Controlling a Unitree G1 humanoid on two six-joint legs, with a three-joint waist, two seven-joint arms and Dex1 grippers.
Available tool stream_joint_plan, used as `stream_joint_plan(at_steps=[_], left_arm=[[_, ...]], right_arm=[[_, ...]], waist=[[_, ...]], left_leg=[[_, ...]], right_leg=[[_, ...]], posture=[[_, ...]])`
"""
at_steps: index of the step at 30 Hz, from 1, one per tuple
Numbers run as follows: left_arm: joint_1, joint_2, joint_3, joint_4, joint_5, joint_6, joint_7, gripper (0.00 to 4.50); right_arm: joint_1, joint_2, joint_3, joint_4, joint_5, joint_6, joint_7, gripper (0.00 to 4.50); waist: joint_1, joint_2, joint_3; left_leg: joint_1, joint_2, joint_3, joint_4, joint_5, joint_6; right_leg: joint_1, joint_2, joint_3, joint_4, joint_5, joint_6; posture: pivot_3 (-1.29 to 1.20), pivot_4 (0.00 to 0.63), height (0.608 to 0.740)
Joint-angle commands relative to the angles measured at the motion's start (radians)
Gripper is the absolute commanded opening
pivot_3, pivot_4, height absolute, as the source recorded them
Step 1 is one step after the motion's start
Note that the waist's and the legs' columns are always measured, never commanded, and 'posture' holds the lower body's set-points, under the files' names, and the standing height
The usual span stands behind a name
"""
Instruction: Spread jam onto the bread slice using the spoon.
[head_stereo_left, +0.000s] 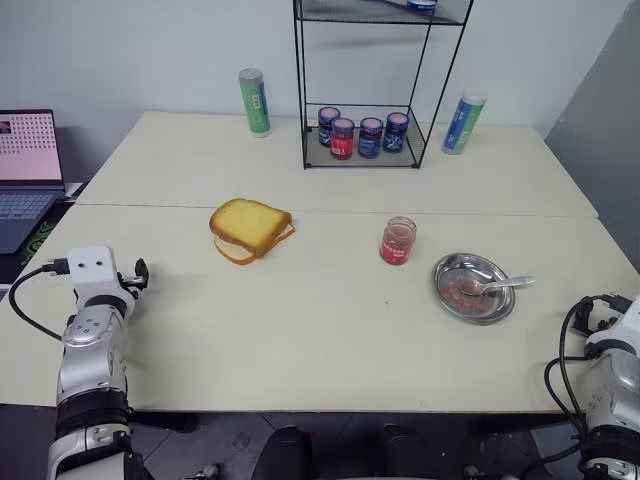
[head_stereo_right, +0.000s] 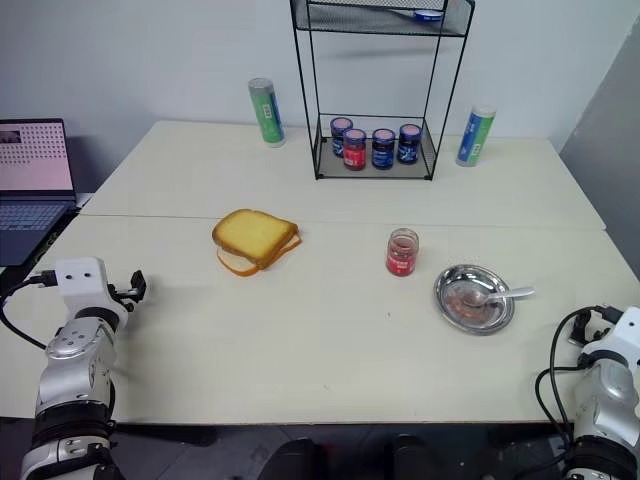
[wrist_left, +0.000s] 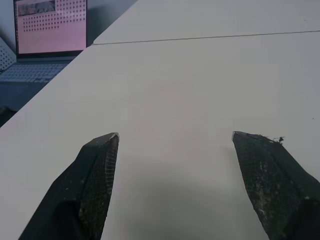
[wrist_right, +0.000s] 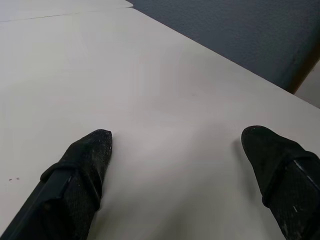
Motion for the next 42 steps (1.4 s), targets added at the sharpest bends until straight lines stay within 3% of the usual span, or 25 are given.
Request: stream_joint_plan(at_steps=[1,8,16,18,21,26,31,35,39,42], left_arm=[[-0.013,0.019,0.013,-0.043,-0.006,0.013,-0.012,3.78],[-0.018,0.022,0.015,-0.026,0.001,0.001,-0.008,3.78],[-0.035,0.084,0.028,-0.077,-0.053,0.028,-0.144,3.78],[-0.062,0.127,0.043,-0.079,-0.113,0.071,-0.237,3.78],[-0.110,0.223,0.008,-0.120,-0.218,0.186,-0.479,3.78],[-0.138,0.268,-0.009,-0.205,-0.366,0.391,-0.675,3.78],[0.043,0.328,-0.121,-0.611,-0.576,0.672,-0.865,3.78],[0.124,0.377,-0.167,-0.786,-0.580,0.695,-0.893,3.78],[-0.018,0.225,-0.187,-0.568,-0.402,0.520,-0.670,3.78],[-0.103,0.156,-0.173,-0.421,-0.323,0.454,-0.565,3.78]], right_arm=[[0.017,-0.009,-0.023,-0.024,-0.002,0.010,-0.013,4.47],[0.019,-0.025,-0.024,-0.034,-0.009,0.004,-0.008,4.47],[-0.014,-0.084,0.034,-0.284,0.004,0.094,0.069,4.47],[-0.053,-0.114,0.055,-0.390,0.065,0.181,0.129,4.47],[-0.160,-0.183,0.118,-0.587,0.318,0.443,0.307,4.47],[-0.178,-0.325,0.203,-0.784,0.634,0.761,0.563,4.47],[-0.117,-0.439,0.387,-0.935,0.686,0.864,0.761,4.47],[-0.096,-0.462,0.439,-0.945,0.624,0.831,0.812,4.47],[-0.124,-0.392,0.522,-0.942,0.530,0.777,0.770,4.47],[-0.165,-0.331,0.542,-0.956,0.548,0.799,0.746,4.47]], waist=[[0.000,0.000,0.000],[0.001,0.001,0.001],[0.000,0.008,0.005],[-0.003,0.009,0.006],[-0.012,0.011,0.009],[-0.005,0.012,0.009],[0.003,0.011,0.010],[0.004,0.012,0.011],[0.009,0.016,0.011],[0.012,0.014,0.011]], left_leg=[[0.000,0.000,0.000,0.000,0.000,0.000],[-0.001,0.000,0.000,0.000,0.000,0.000],[-0.002,0.000,0.000,0.000,0.000,0.000],[-0.002,0.000,0.000,0.000,0.000,0.000],[-0.002,0.000,0.000,0.000,0.000,0.000],[-0.003,0.000,-0.002,-0.002,0.000,0.000],[-0.009,0.000,-0.004,-0.002,-0.002,0.000],[-0.012,-0.001,-0.005,-0.001,-0.002,0.001],[-0.011,-0.001,-0.005,-0.001,-0.002,0.001],[-0.011,-0.001,-0.006,0.000,-0.001,0.002]], right_leg=[[0.000,0.000,0.000,0.000,0.000,0.000],[0.000,0.000,0.000,0.000,0.000,0.000],[-0.002,0.000,0.000,0.000,0.000,0.000],[-0.002,0.000,0.000,0.000,0.000,0.000],[-0.002,0.001,0.000,0.001,0.000,0.000],[-0.001,0.001,-0.003,-0.002,-0.001,-0.001],[-0.003,0.000,-0.005,-0.008,-0.002,-0.001],[-0.004,-0.002,-0.005,-0.013,-0.001,0.000],[-0.004,-0.002,-0.005,-0.013,-0.001,-0.002],[-0.004,-0.001,-0.007,-0.011,0.000,-0.001]], posture=[[0.00,0.150,0.740],[0.00,0.150,0.740],[0.00,0.150,0.740],[0.00,0.150,0.740],[0.00,0.150,0.740],[0.00,0.150,0.740],[0.00,0.150,0.740],[0.00,0.150,0.740],[0.00,0.150,0.740],[0.00,0.150,0.740]])
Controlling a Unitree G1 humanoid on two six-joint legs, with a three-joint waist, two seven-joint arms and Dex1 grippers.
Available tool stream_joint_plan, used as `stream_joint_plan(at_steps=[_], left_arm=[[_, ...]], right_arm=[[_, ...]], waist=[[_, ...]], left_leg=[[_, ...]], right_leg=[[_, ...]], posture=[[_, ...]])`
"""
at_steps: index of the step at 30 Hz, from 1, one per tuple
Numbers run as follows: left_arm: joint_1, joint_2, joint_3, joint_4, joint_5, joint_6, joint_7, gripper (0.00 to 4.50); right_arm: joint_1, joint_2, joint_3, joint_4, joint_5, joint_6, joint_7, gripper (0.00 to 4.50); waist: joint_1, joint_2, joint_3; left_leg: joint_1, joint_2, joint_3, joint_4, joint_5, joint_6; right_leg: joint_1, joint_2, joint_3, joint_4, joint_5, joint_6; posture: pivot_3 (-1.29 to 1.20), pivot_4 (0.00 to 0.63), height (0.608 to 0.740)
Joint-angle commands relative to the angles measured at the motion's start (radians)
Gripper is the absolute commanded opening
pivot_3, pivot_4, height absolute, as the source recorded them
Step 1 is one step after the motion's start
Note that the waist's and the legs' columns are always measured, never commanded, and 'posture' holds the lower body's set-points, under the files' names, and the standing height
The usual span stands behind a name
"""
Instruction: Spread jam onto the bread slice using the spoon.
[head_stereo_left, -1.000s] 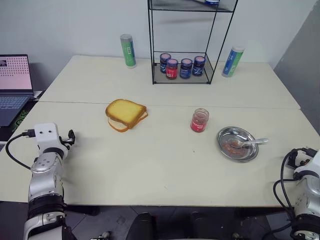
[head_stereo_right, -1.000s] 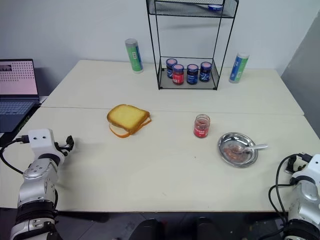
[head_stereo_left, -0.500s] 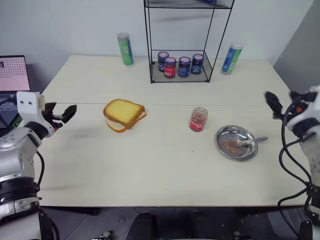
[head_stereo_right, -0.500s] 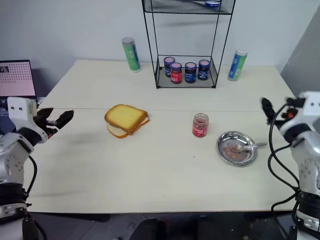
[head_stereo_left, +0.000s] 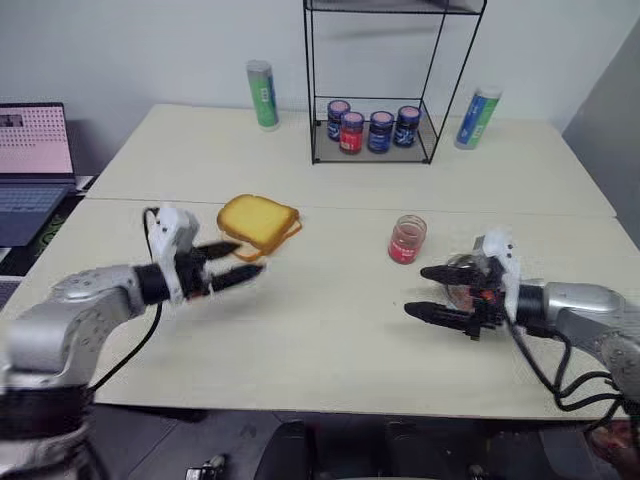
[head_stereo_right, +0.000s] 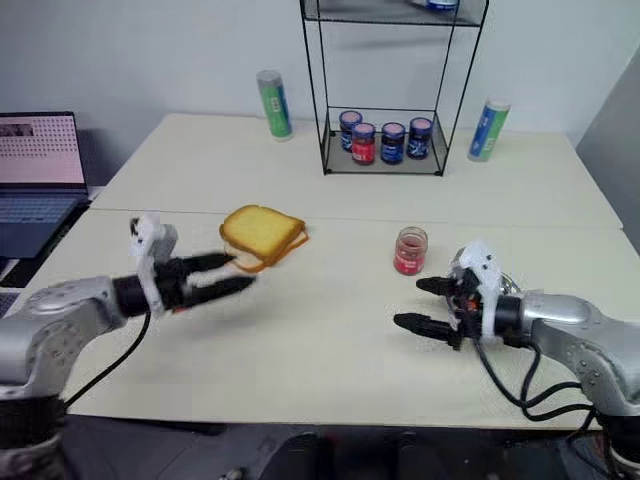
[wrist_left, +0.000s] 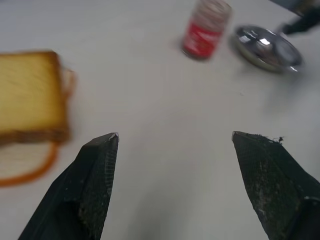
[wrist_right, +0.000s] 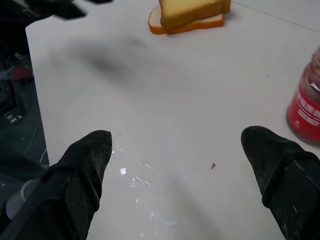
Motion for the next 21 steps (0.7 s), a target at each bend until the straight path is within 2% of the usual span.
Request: stream_joint_plan(at_steps=[1,4,7,11,18,21], left_arm=[[-0.089,-0.062,0.026,0.180,0.111,-0.131,0.150,3.78],[-0.195,-0.150,0.067,0.383,0.155,-0.223,0.281,3.78],[-0.275,-0.191,0.092,0.541,0.167,-0.273,0.328,3.78],[-0.374,-0.220,0.068,0.747,0.192,-0.350,0.276,3.78],[-0.518,-0.247,0.057,0.985,0.236,-0.456,0.240,3.78],[-0.558,-0.241,0.055,1.062,0.269,-0.516,0.255,3.35]], right_arm=[[-0.051,0.052,0.018,-0.054,0.004,-0.004,-0.030,4.47],[-0.069,0.107,0.055,-0.078,0.004,0.003,-0.059,4.47],[-0.073,0.134,0.068,-0.084,-0.008,0.011,-0.081,4.47],[-0.092,0.175,0.055,-0.082,0.011,0.027,-0.118,4.47],[-0.095,0.198,0.042,-0.091,0.016,0.038,-0.155,4.47],[-0.092,0.199,0.044,-0.092,0.002,0.032,-0.159,4.50]], waist=[[-0.004,0.000,0.000],[-0.005,-0.002,0.000],[-0.002,-0.003,0.000],[-0.001,-0.005,-0.001],[-0.002,-0.006,0.000],[-0.006,-0.006,0.000]], left_leg=[[0.000,0.000,0.000,0.000,0.000,0.000],[-0.002,0.000,0.001,0.001,0.000,0.000],[-0.008,-0.001,0.000,0.002,0.000,0.000],[-0.016,-0.002,0.001,0.005,0.000,0.000],[-0.016,-0.001,0.000,0.009,0.000,0.000],[-0.015,-0.001,0.000,0.009,0.000,0.000]], right_leg=[[0.000,0.001,0.000,0.000,0.000,0.001],[-0.001,0.001,0.001,0.000,0.002,0.004],[-0.006,0.001,0.000,0.000,0.003,0.005],[-0.014,0.001,0.001,0.005,0.003,0.005],[-0.015,0.002,0.000,0.011,0.003,0.005],[-0.015,0.002,0.000,0.011,0.003,0.005]], posture=[[0.00,0.150,0.740],[0.00,0.150,0.740],[0.00,0.150,0.740],[0.00,0.150,0.740],[0.00,0.150,0.740],[0.00,0.150,0.740]])
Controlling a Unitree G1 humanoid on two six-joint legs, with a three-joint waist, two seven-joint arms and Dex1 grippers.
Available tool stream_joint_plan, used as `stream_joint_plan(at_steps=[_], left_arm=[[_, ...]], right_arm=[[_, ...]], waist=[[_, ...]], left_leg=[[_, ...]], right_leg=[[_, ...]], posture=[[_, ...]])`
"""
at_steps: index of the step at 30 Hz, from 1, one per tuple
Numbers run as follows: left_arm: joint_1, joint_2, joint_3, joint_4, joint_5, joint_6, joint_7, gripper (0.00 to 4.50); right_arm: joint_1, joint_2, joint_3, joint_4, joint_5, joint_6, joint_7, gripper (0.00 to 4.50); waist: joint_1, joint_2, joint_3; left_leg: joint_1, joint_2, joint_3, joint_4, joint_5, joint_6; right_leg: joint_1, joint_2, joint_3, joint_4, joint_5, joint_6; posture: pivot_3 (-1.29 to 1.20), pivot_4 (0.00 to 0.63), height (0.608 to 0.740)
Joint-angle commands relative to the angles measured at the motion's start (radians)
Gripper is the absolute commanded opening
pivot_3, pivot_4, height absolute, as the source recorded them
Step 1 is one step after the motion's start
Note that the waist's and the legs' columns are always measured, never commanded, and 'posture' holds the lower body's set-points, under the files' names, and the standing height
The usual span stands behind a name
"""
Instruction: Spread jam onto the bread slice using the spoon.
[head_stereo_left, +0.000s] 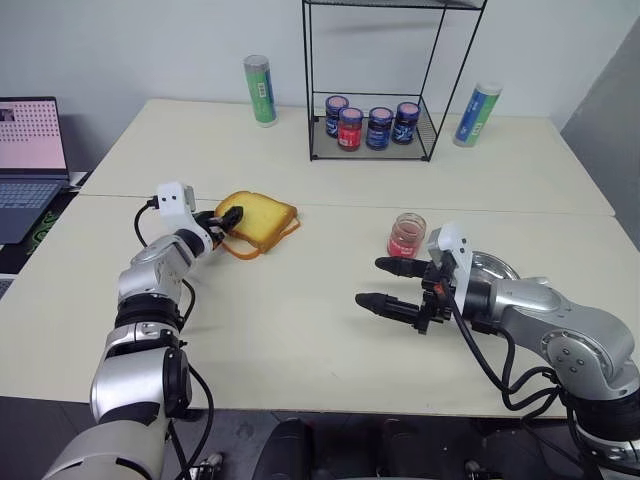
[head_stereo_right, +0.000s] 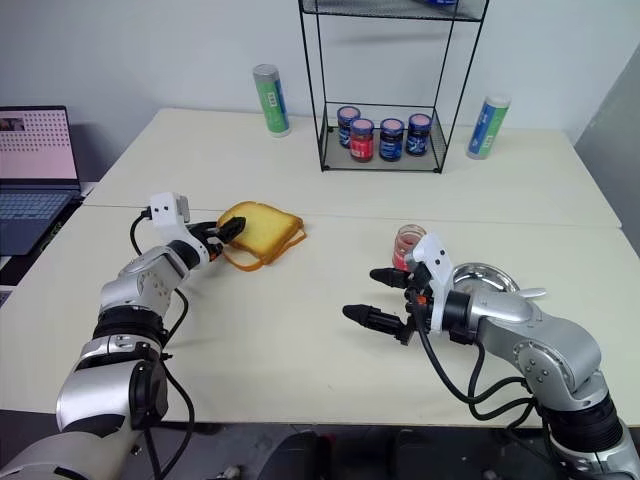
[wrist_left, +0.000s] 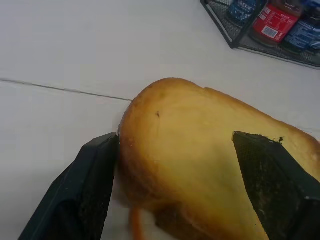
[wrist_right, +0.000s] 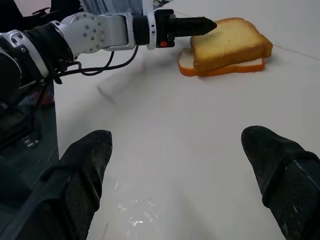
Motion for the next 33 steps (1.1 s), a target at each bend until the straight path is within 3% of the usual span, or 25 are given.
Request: stream_joint_plan(at_steps=[1,15,24,32,33], left_arm=[[-0.060,0.014,0.004,0.071,0.036,-0.085,0.004,3.04],[-0.103,0.030,0.035,0.133,0.052,-0.145,0.009,0.05],[-0.106,0.041,0.046,0.042,0.032,-0.094,-0.011,0.05],[-0.029,0.086,0.038,-0.167,0.017,0.019,-0.080,0.05],[0.001,0.089,0.035,-0.205,0.013,0.033,-0.092,0.23]], right_arm=[[-0.014,0.002,-0.024,-0.034,-0.003,-0.009,-0.012,4.50],[-0.014,0.016,-0.039,-0.023,-0.004,-0.016,-0.036,4.50],[-0.011,0.009,-0.045,-0.018,-0.007,-0.014,-0.034,4.50],[0.019,0.003,-0.072,-0.020,-0.008,-0.020,-0.033,4.50],[0.025,0.002,-0.074,-0.020,-0.011,-0.022,-0.033,4.50]], waist=[[-0.001,0.000,0.000],[-0.002,0.000,0.000],[-0.003,0.000,0.000],[-0.004,0.000,0.000],[-0.004,0.000,0.000]], left_leg=[[0.000,0.000,0.000,0.000,0.000,0.000],[0.000,0.000,0.000,0.002,0.000,0.000],[0.000,0.000,0.000,0.006,0.000,0.000],[0.000,0.000,0.000,0.006,0.000,0.000],[0.000,0.001,0.000,0.006,0.000,0.000]], right_leg=[[0.000,0.000,0.000,0.000,0.000,0.000],[0.000,0.000,0.000,0.002,0.000,0.000],[0.000,0.000,0.000,0.003,0.000,0.000],[0.000,0.001,0.001,0.004,0.000,0.000],[0.000,0.001,0.001,0.004,0.000,0.000]], posture=[[0.00,0.150,0.740],[0.00,0.150,0.740],[0.00,0.150,0.740],[0.00,0.150,0.740],[0.00,0.150,0.740]])
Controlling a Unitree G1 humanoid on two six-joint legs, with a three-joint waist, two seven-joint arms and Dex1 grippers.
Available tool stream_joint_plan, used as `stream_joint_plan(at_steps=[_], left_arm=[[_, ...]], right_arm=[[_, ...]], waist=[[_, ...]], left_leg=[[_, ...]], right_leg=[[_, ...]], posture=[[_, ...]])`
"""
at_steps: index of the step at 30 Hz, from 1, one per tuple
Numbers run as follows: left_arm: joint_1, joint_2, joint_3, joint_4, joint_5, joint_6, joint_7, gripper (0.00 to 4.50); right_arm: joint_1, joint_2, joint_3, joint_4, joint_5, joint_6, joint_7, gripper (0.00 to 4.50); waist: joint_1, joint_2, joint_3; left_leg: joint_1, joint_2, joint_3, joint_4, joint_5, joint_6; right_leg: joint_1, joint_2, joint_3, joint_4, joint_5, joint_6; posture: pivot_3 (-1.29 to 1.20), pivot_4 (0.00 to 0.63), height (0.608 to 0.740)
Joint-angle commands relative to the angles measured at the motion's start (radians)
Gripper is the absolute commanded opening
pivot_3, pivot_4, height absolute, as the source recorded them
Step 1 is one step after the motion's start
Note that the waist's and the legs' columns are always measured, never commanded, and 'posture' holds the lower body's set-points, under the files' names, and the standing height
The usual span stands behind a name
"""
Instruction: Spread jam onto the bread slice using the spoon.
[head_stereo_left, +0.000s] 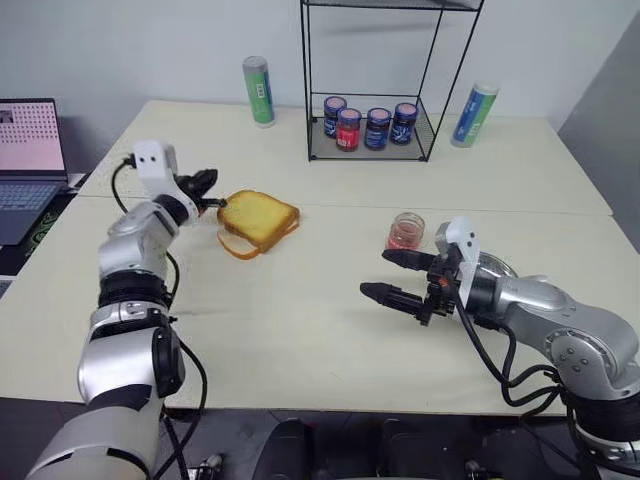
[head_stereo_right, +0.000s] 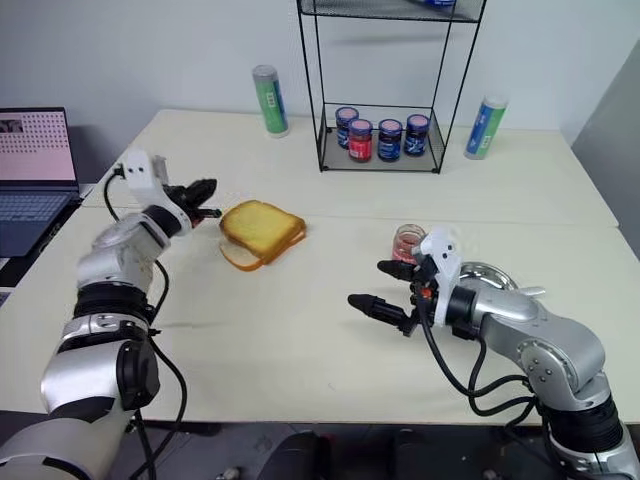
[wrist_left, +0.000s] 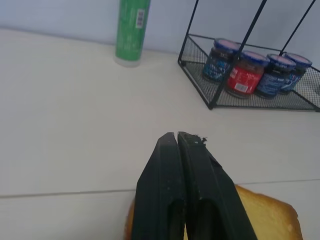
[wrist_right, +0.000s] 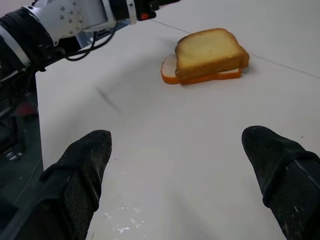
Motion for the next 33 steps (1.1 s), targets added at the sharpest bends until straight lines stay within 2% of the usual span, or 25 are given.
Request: stream_joint_plan(at_steps=[1,6,10,13,17,23,31,33], left_arm=[[0.095,0.020,-0.008,-0.135,-0.012,0.039,-0.043,0.41],[0.327,0.017,-0.097,-0.475,0.028,0.049,-0.073,1.40],[0.477,0.008,-0.171,-0.678,0.073,-0.015,-0.095,2.25],[0.529,0.016,-0.220,-0.693,0.133,-0.078,-0.102,2.84],[0.521,0.017,-0.272,-0.624,0.208,-0.162,-0.093,3.71],[0.389,-0.016,-0.336,-0.352,0.343,-0.326,0.004,3.71],[0.274,-0.054,-0.352,-0.138,0.368,-0.407,-0.002,3.71],[0.261,-0.061,-0.338,-0.119,0.351,-0.412,-0.008,3.35]], right_arm=[[0.017,-0.005,-0.032,-0.022,-0.008,-0.020,0.000,4.50],[0.039,-0.007,-0.041,-0.033,-0.005,-0.021,0.000,4.50],[0.048,-0.006,-0.048,-0.036,-0.004,-0.018,-0.001,4.50],[0.051,-0.003,-0.048,-0.038,-0.003,-0.016,-0.003,4.50],[0.049,0.001,-0.045,-0.036,-0.005,-0.016,-0.004,4.50],[0.040,0.006,-0.039,-0.032,-0.009,-0.013,-0.005,4.50],[0.036,0.008,-0.049,-0.038,-0.010,-0.010,-0.019,4.50],[0.037,0.007,-0.051,-0.039,-0.009,-0.010,-0.022,4.50]], waist=[[-0.001,0.000,0.000],[-0.001,0.000,0.000],[0.006,0.000,0.000],[0.007,0.000,0.000],[0.004,0.000,0.000],[0.003,0.000,0.000],[0.002,0.000,0.000],[0.002,0.000,0.000]], left_leg=[[0.000,0.000,0.000,0.000,0.000,0.000],[0.000,0.001,0.000,0.000,0.000,0.000],[0.000,0.000,0.000,0.001,0.000,0.000],[0.002,0.000,0.001,0.001,0.000,0.000],[0.005,0.000,0.002,0.001,0.000,0.000],[0.006,0.000,0.003,0.001,0.000,0.000],[0.006,0.000,0.003,0.001,0.000,0.000],[0.006,0.000,0.003,0.001,0.000,0.000]], right_leg=[[0.000,0.000,0.000,0.000,0.000,0.000],[0.000,0.000,0.001,0.001,0.000,0.000],[0.000,-0.001,0.001,0.002,0.000,0.000],[0.001,-0.002,0.002,0.004,0.000,0.000],[0.001,-0.001,0.003,0.007,-0.001,-0.001],[0.001,-0.001,0.003,0.009,-0.001,-0.001],[0.001,0.000,0.003,0.009,-0.001,-0.001],[0.001,0.000,0.003,0.009,-0.001,-0.001]], posture=[[0.00,0.150,0.740],[0.00,0.150,0.740],[0.00,0.150,0.740],[0.00,0.150,0.740],[0.00,0.150,0.740],[0.00,0.150,0.740],[0.00,0.150,0.740],[0.00,0.150,0.740]])
